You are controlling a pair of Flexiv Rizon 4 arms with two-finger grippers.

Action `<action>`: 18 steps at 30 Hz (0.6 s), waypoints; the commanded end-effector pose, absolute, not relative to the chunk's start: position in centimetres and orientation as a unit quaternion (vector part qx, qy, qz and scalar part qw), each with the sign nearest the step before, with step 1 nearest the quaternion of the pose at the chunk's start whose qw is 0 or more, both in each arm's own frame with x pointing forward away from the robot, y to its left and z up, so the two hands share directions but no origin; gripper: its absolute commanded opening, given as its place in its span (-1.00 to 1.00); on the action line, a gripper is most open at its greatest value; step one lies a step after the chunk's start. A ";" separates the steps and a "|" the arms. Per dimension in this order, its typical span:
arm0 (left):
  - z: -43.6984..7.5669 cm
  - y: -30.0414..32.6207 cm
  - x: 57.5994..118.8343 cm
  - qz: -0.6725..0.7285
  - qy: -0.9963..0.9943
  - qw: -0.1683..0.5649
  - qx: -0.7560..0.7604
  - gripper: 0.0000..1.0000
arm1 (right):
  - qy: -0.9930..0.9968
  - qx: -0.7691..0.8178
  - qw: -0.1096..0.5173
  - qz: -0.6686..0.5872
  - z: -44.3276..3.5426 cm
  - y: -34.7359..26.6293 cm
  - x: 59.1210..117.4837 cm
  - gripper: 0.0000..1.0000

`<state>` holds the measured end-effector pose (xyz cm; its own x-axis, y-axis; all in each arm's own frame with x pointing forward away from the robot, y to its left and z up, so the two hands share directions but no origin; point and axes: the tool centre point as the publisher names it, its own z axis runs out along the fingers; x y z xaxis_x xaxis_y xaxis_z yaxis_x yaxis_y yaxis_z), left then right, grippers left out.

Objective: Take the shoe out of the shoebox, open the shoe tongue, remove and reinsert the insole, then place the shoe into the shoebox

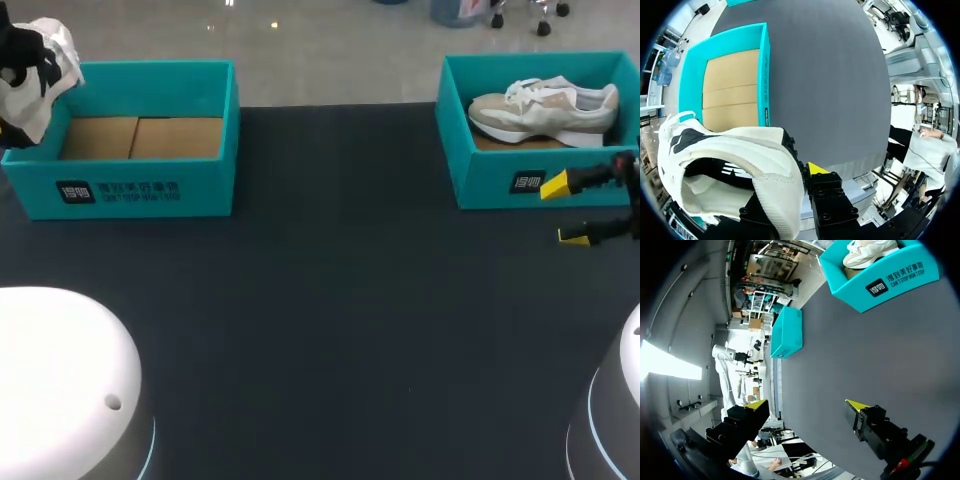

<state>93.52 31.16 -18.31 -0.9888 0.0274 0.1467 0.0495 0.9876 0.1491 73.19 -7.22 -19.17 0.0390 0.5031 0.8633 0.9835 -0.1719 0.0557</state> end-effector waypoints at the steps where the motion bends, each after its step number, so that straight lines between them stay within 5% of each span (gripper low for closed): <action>1: -18.7 31.7 95.0 -0.078 -0.994 0.072 -0.027 -1.00 | -0.568 -0.655 0.301 -0.396 -19.2 -7.2 73.1 1.00; 6: -19.2 32.2 96.3 -0.082 -0.991 0.068 -0.080 -1.00 | -0.568 -0.655 0.301 -0.396 -19.2 -7.2 73.1 1.00; 10: -18.8 32.2 95.9 -0.119 -0.948 0.120 -0.271 -1.00 | -0.568 -0.655 0.301 -0.396 -19.2 -7.2 73.1 1.00; 18: -18.6 32.3 95.9 -0.119 -0.943 0.126 -0.284 -1.00 | -0.568 -0.655 0.301 -0.396 -19.2 -7.2 73.1 1.00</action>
